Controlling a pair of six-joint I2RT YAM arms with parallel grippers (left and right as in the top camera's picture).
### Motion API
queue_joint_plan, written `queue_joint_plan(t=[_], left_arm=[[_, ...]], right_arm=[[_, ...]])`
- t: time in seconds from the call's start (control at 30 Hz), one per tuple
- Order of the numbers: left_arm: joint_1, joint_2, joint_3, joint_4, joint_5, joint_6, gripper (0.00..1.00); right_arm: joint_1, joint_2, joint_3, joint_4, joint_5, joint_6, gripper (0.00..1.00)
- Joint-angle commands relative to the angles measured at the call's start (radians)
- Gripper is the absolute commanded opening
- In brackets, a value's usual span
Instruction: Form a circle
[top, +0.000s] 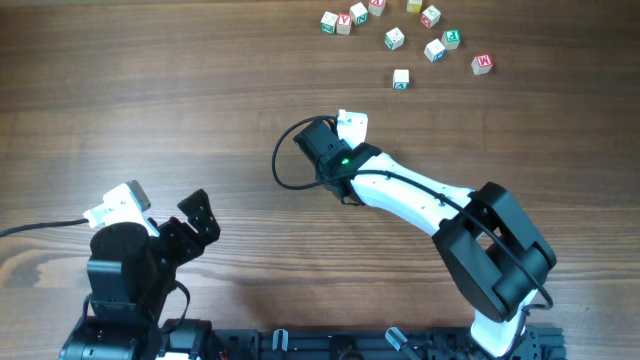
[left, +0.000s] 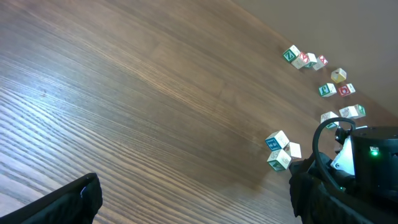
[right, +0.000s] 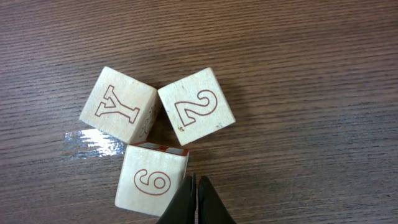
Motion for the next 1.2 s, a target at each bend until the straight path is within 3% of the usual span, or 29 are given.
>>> queue_joint_plan(t=[0.0, 0.47, 1.17], left_arm=[[0.001, -0.004, -0.007, -0.002, -0.010, -0.010, 1.00], [0.001, -0.004, -0.007, -0.002, -0.010, -0.010, 1.00], [0.001, -0.004, -0.007, -0.002, -0.009, -0.010, 1.00]], right_arm=[[-0.004, -0.003, 0.009, 0.002, -0.008, -0.010, 0.05], [-0.058, -0.059, 0.012, -0.119, 0.011, 0.095, 0.05], [-0.056, -0.022, 0.009, -0.079, -0.103, 0.061, 0.05]])
